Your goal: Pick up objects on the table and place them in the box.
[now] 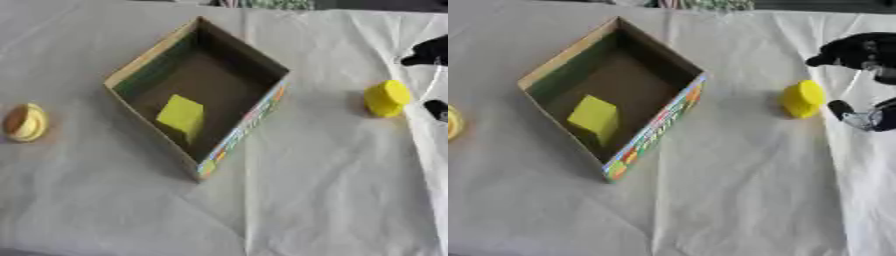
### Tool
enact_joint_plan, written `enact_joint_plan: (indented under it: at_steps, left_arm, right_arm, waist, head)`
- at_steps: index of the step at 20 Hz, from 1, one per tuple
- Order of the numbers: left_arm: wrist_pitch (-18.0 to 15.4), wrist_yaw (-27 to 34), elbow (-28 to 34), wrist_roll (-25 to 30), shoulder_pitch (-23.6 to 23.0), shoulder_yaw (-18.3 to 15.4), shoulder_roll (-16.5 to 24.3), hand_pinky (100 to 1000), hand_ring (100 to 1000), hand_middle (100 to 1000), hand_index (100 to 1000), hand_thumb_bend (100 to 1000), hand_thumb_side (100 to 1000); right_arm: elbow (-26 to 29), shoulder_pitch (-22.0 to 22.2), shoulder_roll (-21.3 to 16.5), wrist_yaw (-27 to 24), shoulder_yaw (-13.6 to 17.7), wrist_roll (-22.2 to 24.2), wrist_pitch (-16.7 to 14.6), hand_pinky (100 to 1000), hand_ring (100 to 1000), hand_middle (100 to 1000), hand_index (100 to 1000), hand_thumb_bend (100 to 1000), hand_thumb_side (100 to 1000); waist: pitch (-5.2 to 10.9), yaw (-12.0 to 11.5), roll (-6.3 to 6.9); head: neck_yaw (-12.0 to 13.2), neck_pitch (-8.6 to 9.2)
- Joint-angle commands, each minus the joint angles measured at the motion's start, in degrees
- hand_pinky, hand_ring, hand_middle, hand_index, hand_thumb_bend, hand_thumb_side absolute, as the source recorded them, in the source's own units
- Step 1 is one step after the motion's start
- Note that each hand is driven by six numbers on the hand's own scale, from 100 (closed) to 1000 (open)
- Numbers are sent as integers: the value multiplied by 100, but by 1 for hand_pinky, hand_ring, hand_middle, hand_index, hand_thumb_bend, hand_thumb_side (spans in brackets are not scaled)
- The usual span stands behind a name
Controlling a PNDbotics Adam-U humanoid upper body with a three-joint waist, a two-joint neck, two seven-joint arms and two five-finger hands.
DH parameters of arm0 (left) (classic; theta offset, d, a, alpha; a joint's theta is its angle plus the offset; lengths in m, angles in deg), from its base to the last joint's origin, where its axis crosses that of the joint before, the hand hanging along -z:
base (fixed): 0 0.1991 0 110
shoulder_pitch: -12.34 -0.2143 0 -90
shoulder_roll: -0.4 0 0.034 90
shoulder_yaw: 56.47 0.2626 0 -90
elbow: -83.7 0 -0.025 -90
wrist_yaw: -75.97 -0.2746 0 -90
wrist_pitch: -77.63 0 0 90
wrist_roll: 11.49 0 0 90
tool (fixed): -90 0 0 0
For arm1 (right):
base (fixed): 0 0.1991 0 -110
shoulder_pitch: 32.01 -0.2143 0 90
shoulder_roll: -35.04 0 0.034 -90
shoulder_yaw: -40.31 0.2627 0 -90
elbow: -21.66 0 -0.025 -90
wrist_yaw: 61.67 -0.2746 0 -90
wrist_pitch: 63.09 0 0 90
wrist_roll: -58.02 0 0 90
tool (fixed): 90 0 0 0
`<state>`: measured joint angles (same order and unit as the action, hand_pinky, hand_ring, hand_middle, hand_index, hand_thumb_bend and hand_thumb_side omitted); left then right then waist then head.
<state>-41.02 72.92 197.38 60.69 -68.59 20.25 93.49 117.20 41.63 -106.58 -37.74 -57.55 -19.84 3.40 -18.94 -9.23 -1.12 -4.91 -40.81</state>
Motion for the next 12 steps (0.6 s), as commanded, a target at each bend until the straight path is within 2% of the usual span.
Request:
enact_joint_plan:
  at_steps: [1,12]
  left_arm:
    - [0,14,91,24,23,-16,57,813,742,755,829,100,567]
    - [13,40,91,85,24,16,-26,814,743,756,828,100,567]
  right_arm:
    - [-286,-154,-53,-133,68,100,-32,975,971,858,1000,100,431]
    - [-992,-696,335,-220,-11,406,-157,972,964,851,1000,100,421]
  waist:
    - [73,0,19]
    - [-10,-61,92]
  head:
    - [-40,13]
    - [-159,81]
